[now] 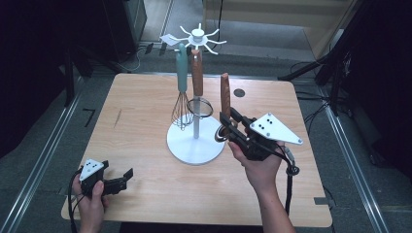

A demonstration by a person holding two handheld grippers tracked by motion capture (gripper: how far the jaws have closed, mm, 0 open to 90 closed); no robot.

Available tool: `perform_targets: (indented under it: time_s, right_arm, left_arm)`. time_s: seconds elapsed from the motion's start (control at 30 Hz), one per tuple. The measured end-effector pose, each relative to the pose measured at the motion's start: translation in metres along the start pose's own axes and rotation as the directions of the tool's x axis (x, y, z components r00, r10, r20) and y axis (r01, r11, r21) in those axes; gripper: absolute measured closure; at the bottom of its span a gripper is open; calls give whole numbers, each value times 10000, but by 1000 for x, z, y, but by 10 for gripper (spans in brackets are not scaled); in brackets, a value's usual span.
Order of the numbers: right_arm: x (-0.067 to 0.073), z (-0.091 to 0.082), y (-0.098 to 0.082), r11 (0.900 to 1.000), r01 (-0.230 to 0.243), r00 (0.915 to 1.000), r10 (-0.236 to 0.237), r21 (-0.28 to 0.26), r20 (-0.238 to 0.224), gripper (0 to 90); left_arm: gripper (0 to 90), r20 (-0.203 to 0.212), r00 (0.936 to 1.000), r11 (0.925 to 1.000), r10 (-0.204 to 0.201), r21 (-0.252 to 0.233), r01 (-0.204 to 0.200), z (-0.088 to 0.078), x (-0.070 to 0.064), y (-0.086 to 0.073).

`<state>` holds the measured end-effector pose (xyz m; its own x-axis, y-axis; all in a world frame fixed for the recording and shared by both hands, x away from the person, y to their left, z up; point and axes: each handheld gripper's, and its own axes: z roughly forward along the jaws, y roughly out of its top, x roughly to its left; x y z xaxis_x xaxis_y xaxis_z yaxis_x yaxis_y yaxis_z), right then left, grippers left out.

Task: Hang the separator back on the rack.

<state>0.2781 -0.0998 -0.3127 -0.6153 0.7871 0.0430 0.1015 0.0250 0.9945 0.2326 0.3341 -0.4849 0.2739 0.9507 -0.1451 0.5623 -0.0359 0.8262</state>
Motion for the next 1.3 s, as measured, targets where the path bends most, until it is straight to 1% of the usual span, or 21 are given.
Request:
perform_targets:
  time_s: [0.33,0.57,0.87,0.9,0.97,1.03,1.07,1.17,1.3]
  right_arm:
    - [0,10,13,9997,-31,10000,31,-230,-32,707]
    - [-2,13,21,9994,-170,9998,169,-314,-43,708]
    - [-1,17,35,9984,-108,9999,106,-550,-48,708]
    - [0,18,36,9985,-188,9998,184,-511,-83,707]
    - [0,20,37,9987,-164,9998,161,-492,-66,708]
    - [-1,23,36,9985,-327,9994,323,-432,-107,708]
    - [-2,24,36,9979,-481,9987,473,-444,-197,707]
    - [-2,27,37,9984,-425,9989,417,-385,-216,708]
    - [-2,31,37,9984,-463,9985,454,-324,-294,707]
  left_arm:
    - [0,74,10000,10000,-56,-54,56,0,1,0]
    - [0,122,9999,9999,-115,-62,116,0,1,0]
    - [0,157,9997,9998,-188,-64,189,0,1,0]
    - [0,167,9997,9998,-180,-46,181,0,2,0]
    - [0,173,9996,9998,-201,-74,203,0,2,0]
    - [0,202,9996,9998,-197,-46,198,-1,2,-1]
    - [0,212,9995,9997,-218,-61,219,-1,2,-1]
    - [0,221,9995,9997,-232,-74,234,0,2,-1]
    - [0,211,9995,9997,-231,-66,233,0,2,-1]
